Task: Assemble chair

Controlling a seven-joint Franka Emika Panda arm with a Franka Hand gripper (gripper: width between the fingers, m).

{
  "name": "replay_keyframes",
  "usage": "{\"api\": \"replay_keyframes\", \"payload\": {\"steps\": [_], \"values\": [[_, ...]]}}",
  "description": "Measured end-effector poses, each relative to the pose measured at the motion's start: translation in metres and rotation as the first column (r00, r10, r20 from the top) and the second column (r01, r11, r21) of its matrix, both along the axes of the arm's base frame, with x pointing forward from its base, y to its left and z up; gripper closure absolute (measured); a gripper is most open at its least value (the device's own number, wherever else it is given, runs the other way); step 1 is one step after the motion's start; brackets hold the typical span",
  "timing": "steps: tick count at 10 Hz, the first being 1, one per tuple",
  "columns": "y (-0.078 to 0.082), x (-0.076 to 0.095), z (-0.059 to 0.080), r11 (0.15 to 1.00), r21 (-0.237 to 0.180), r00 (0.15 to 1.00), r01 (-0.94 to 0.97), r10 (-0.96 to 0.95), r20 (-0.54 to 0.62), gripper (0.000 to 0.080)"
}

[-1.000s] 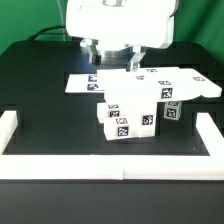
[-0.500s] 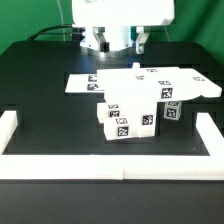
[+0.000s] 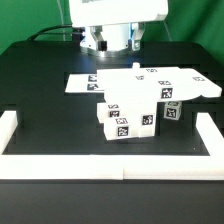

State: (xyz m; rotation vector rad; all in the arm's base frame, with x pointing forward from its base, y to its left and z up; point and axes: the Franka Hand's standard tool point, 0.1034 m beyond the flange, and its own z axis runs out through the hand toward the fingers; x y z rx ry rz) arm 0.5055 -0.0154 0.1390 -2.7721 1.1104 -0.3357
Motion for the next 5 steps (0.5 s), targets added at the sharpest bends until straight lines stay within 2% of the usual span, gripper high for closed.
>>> {"api": "replay_keyframes", "payload": {"steps": [1,2,3,5], "values": [[0.0076,-0.0066,-0.0050,1.000,-0.006,1.000,-0.029,0.029,-0.013,0.0151],[0.0126,-0.0092,-0.0076,0.993,-0.036,0.993,-0.115,0.115,-0.005,0.0151],[0.0160,-0.0120,-0.0097,0.974,-0.092,0.978,-0.207,0.209,0.019,0.0151],[0.0149,-0.0131,-0.0117,0.969,-0.102,0.973,-0.226,0.229,0.016,0.0151]]}}
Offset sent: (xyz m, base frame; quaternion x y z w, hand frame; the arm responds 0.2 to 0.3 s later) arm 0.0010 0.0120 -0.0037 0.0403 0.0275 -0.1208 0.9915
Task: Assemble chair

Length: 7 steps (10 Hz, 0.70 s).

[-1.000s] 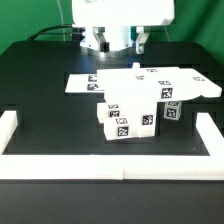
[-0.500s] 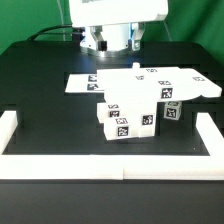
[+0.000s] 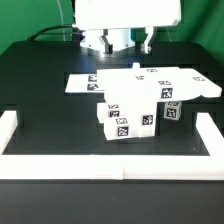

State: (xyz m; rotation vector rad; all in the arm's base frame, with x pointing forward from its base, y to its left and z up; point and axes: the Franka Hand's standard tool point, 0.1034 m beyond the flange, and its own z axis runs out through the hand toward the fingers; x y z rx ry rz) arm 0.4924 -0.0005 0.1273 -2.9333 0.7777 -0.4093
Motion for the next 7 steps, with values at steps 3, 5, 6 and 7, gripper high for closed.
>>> {"api": "replay_keyframes", "payload": {"steps": [3,5,6,7], "values": [[-0.003,-0.003,-0.007,1.000,-0.016,1.000,-0.002,0.002,-0.011,0.0151],[0.000,-0.016,-0.015,0.998,-0.065,0.999,-0.028,0.029,0.013,0.0151],[0.000,-0.022,-0.018,0.997,-0.067,0.999,-0.031,0.032,0.005,0.0151],[-0.001,-0.025,-0.020,0.997,-0.073,1.000,-0.031,0.031,0.005,0.0151]]}}
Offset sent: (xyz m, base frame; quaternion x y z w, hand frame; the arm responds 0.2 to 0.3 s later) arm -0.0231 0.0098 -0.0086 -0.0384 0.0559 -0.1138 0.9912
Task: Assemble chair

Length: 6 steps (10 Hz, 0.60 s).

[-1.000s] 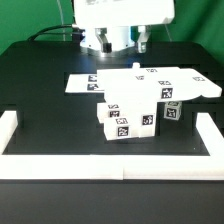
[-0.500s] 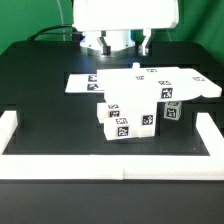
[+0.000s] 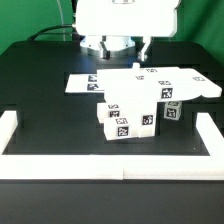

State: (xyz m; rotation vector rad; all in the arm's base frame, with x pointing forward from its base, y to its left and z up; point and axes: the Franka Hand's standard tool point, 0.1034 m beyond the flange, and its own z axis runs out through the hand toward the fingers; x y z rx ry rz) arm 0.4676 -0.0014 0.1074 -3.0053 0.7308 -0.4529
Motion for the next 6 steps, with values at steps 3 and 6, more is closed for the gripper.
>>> {"api": "replay_keyframes", "payload": {"steps": [3,6], "values": [[0.000,-0.008,-0.007,1.000,-0.012,1.000,0.007,-0.007,-0.006,0.0151],[-0.005,-0.009,-0.011,1.000,-0.021,1.000,0.011,-0.012,-0.014,0.0151]]}}
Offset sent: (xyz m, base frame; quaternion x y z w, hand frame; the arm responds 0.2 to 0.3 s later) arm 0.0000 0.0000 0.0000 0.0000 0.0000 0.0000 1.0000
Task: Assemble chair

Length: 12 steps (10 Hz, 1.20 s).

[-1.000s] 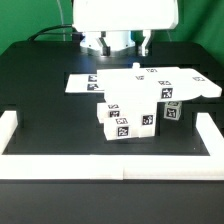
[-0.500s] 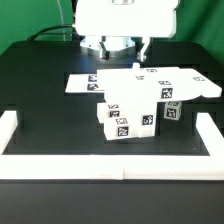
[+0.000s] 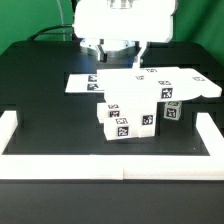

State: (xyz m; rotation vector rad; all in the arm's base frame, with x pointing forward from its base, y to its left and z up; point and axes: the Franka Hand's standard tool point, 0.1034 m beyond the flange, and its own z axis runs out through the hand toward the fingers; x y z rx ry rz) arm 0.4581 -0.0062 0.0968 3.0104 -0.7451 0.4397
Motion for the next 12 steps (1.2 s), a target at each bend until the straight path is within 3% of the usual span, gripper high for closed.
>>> {"api": "replay_keyframes", "payload": {"steps": [3,7,12], "values": [[0.000,-0.001,-0.003,1.000,-0.004,1.000,0.000,0.000,-0.006,0.0151],[0.010,-0.019,-0.018,0.999,-0.028,0.999,-0.034,0.033,-0.031,0.0151],[0.007,-0.027,-0.034,0.997,-0.056,0.997,-0.049,0.046,-0.064,0.0151]]}}
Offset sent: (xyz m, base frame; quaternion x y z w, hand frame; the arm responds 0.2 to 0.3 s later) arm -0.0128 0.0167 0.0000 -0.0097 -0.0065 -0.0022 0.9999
